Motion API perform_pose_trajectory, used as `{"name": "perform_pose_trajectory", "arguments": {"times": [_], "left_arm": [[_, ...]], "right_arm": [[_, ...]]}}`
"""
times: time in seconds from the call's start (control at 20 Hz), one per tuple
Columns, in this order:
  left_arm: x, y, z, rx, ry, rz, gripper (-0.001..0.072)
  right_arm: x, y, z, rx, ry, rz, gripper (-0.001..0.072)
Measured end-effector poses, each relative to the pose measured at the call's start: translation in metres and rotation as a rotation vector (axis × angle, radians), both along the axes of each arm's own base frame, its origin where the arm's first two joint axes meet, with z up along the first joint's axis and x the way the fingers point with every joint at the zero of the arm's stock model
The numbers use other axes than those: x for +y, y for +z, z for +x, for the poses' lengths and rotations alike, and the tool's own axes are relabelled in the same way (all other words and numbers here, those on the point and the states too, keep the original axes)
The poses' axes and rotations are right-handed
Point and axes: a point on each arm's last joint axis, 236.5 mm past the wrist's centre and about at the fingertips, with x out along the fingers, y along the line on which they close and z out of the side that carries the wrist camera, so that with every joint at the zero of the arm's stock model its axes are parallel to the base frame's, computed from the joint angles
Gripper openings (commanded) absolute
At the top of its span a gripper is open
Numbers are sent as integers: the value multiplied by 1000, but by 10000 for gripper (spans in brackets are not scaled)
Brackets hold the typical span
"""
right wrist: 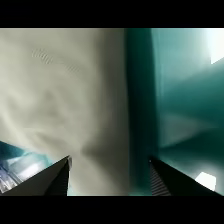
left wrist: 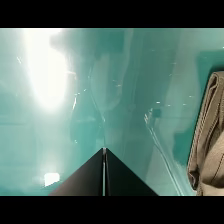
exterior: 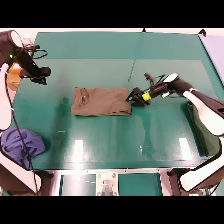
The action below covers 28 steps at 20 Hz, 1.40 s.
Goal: Fold the shirts.
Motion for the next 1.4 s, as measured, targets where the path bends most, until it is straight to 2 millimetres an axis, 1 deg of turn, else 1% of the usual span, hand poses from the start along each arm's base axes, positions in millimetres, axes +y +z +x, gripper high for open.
{"name": "perform_pose_trajectory", "arguments": {"times": [0.05,0.1,0.15,0.2,0.25,0.3,0.35,0.4,0.45,0.5,0.6,0.65,0.75,0.85,0.9,1.0,1.15,1.25,1.3,1.4], "left_arm": [[0,0,0,0,0,-2,24],[-1,0,0,0,0,-2,24],[-1,0,0,0,0,-4,24],[-1,0,0,0,0,-4,24],[-1,0,0,0,-1,-5,24],[-1,0,0,0,-1,-5,23],[-1,0,0,0,-1,-5,24],[-1,0,0,0,-1,-6,24],[-2,0,0,0,-1,-7,24],[-3,0,0,0,-2,-12,23],[-5,0,0,1,-3,-19,24],[-5,0,0,0,-3,-21,24],[-6,1,0,0,-3,-25,24],[-7,1,0,0,-4,-28,24],[-7,1,0,0,-4,-28,24],[-7,1,0,0,-4,-30,24],[-7,1,-1,2,-4,-31,24],[-7,1,-1,4,-5,-31,24],[-7,1,-1,5,-4,-31,24],[-7,1,-1,6,-4,-31,24]], "right_arm": [[13,-5,-2,4,2,19,352],[23,-10,-3,-1,6,25,99],[30,-14,-1,-15,16,20,21],[36,-11,4,-41,22,24,22],[43,0,14,-75,17,41,21],[46,13,22,-111,18,55,21],[46,33,33,-156,15,71,21],[40,56,46,-209,1,80,21],[29,78,58,-256,-16,78,21],[13,100,67,-301,-36,68,21],[-30,145,82,-382,-96,33,21],[-57,165,87,-417,-135,11,21],[-116,200,91,-473,-232,-34,21],[-178,225,89,-511,-344,-79,21],[-211,233,85,-520,-405,-104,21],[-271,243,73,-524,-515,-145,21],[-350,248,46,-519,-659,-202,21],[-395,252,27,-523,-742,-243,21],[-413,254,17,-526,-776,-263,21],[-439,260,0,-531,-819,-296,21]]}}
